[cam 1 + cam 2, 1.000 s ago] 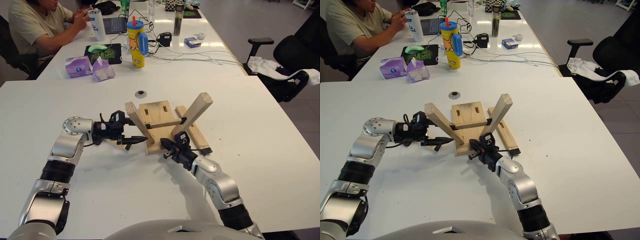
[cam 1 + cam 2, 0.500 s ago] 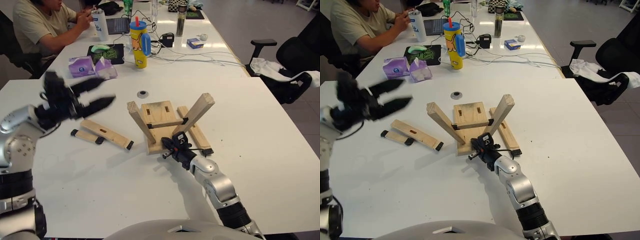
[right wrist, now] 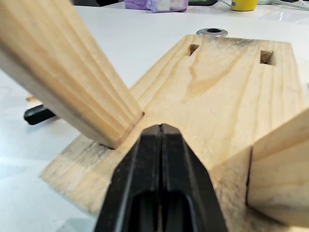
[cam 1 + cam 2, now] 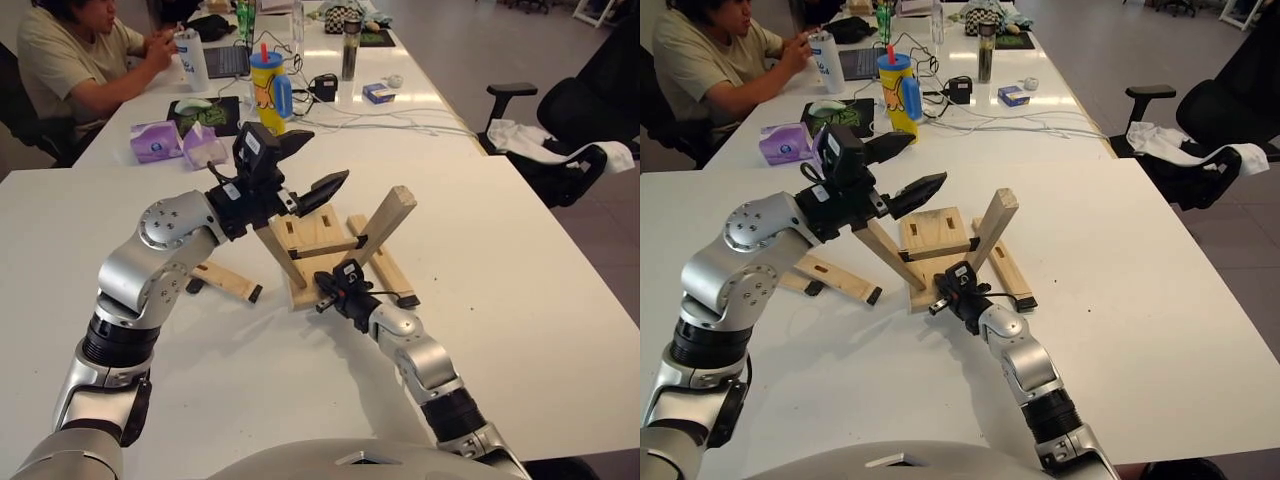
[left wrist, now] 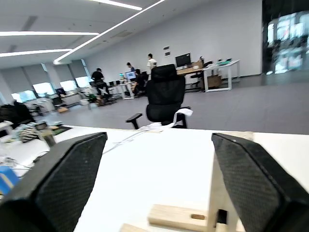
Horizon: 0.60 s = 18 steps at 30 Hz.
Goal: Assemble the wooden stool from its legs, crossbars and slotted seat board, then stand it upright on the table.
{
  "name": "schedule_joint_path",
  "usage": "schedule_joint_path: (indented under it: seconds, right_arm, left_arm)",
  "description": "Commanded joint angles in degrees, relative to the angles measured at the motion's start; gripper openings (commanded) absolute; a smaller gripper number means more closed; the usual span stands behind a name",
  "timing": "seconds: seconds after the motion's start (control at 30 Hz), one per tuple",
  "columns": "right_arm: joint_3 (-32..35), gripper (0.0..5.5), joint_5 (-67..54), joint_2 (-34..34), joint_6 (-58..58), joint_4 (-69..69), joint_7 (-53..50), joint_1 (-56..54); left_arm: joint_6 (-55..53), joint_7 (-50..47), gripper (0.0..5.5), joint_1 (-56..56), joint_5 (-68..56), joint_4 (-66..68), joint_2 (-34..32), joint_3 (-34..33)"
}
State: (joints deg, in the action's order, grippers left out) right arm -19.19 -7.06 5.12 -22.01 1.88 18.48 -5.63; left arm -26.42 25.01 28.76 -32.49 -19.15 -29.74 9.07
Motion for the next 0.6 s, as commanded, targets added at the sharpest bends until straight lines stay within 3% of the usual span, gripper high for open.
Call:
schedule_joint_path:
  seconds: [0.03,0.17,0.27,0.43,0.6]
  right_arm:
    - [1.8,0.00,-0.3,-0.1,0.6,3.7,0.3,3.0]
    - [5.1,0.00,-6.4,-0.1,7.2,-4.7,5.8,4.9]
    - [6.3,0.00,-12.4,2.5,5.7,-14.4,11.4,7.3]
    - [4.3,0.00,-20.0,10.0,-3.4,-22.2,20.3,10.5]
    - [1.4,0.00,-19.2,11.5,-6.0,-15.6,23.5,9.5]
  left_arm:
    - [3.2,-7.1,4.01,4.1,1.4,2.6,4.8,-8.7]
    - [4.4,-15.3,4.01,6.2,2.5,-4.7,6.1,-17.5]
    - [1.1,-20.8,4.01,-2.5,5.1,-10.9,6.1,-21.4]
    - [-2.2,-25.5,4.01,-21.6,9.2,-17.2,10.2,-20.4]
    - [-1.8,-26.3,4.01,-25.1,11.8,-16.6,14.1,-15.9]
